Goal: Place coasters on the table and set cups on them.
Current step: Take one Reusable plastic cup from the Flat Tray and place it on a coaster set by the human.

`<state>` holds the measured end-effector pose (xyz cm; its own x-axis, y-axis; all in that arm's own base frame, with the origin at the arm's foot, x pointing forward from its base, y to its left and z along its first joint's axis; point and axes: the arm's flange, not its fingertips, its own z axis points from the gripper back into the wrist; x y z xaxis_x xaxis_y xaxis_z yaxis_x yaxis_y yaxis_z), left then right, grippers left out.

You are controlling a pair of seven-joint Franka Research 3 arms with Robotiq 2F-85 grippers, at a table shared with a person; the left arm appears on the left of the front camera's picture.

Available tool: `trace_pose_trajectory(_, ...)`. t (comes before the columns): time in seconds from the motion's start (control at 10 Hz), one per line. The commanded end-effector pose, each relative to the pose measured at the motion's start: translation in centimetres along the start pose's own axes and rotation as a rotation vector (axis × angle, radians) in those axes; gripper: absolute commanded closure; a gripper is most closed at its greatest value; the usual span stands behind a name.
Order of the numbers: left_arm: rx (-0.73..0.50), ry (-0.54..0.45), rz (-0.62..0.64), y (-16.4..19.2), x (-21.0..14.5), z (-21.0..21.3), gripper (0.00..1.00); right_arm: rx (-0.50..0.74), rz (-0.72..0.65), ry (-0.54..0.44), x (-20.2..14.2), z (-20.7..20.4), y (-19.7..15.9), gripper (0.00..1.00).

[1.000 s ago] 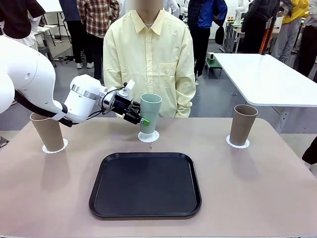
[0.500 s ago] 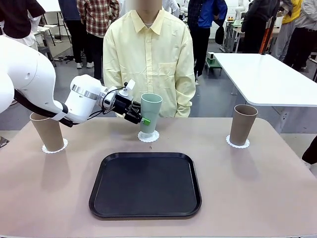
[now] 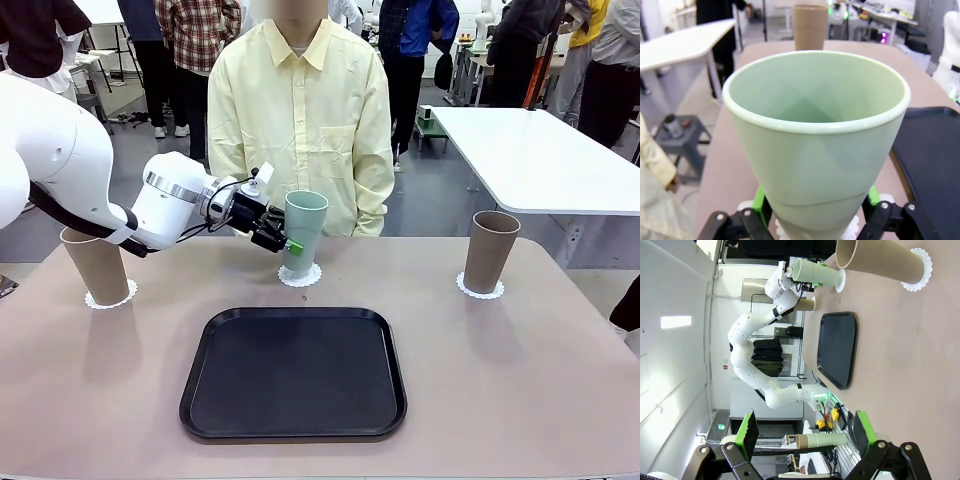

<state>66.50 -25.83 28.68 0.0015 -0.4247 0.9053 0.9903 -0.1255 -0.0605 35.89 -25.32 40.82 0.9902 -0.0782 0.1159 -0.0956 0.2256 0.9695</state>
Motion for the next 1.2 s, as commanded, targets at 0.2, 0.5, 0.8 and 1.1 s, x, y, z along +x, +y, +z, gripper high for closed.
trace_pose_trajectory(0.2, -0.024, -0.018, -0.039, -0.1, -0.2, -0.1, 0.16, -0.003, -0.002, 0.004, -0.1, 0.1, 0.0, 0.00)
trace_pose_trajectory(0.5, -0.034, -0.013, -0.033, 0.3, -0.5, -0.6, 0.16, -0.003, -0.002, 0.004, -0.1, 0.1, 0.0, 0.00)
trace_pose_trajectory(0.8, -0.038, -0.024, -0.034, 1.0, -1.0, -1.0, 0.16, -0.003, -0.002, 0.004, -0.1, 0.1, 0.0, 0.00)
trace_pose_trajectory(1.1, -0.046, -0.037, -0.049, 1.7, -1.1, -1.4, 0.16, -0.003, -0.002, 0.004, -0.1, 0.1, 0.0, 0.00)
